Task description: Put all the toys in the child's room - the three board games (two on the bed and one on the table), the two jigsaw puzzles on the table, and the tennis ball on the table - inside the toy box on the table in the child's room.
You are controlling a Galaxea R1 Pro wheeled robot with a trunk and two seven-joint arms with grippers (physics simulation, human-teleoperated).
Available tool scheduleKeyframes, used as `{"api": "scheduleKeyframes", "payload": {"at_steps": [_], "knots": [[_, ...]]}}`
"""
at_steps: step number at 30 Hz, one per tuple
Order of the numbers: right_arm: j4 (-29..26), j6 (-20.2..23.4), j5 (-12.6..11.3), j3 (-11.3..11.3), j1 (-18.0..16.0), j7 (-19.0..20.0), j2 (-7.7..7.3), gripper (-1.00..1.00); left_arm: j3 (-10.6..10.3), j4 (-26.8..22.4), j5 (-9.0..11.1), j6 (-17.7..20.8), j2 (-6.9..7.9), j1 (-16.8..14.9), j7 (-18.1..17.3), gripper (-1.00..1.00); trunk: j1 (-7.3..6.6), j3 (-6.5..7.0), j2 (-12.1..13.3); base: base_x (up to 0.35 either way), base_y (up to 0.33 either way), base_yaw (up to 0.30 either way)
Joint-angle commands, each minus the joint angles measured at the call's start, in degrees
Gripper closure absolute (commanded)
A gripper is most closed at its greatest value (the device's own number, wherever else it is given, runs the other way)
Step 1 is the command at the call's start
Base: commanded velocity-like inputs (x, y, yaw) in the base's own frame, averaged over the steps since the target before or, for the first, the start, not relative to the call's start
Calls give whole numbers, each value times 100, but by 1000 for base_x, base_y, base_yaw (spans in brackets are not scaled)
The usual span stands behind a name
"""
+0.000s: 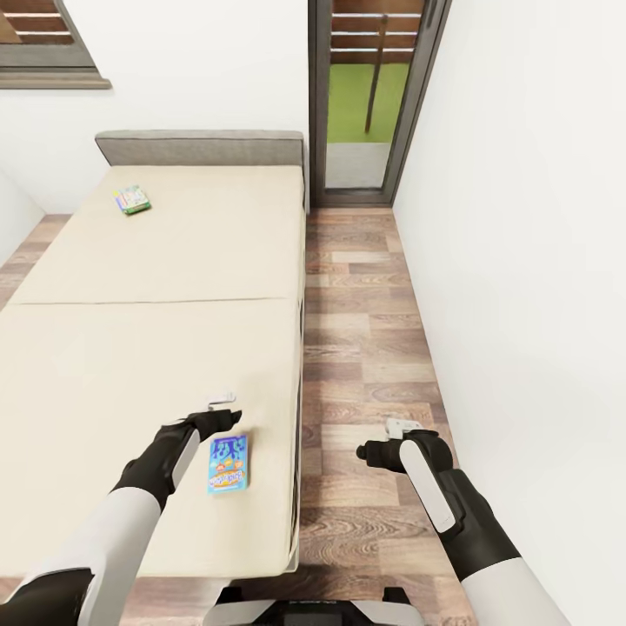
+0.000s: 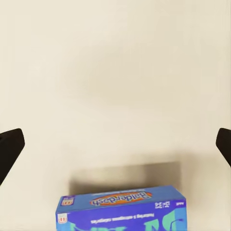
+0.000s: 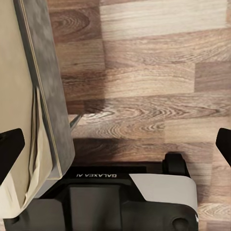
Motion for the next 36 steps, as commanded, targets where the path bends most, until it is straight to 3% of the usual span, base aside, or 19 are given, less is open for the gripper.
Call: {"api": "scheduleKeyframes", "payload": {"at_steps": [1, 36], "knots": [[-4, 10, -57, 5, -3, -60, 0, -100, 25, -6, -2, 36, -5, -1, -34, -100, 1, -12, -4, 0, 0, 0], [-2, 4, -64, 4, -3, -60, -1, -100, 20, 6, -21, 25, -22, -1, -61, -100, 1, -332, -4, 0, 0, 0]]}}
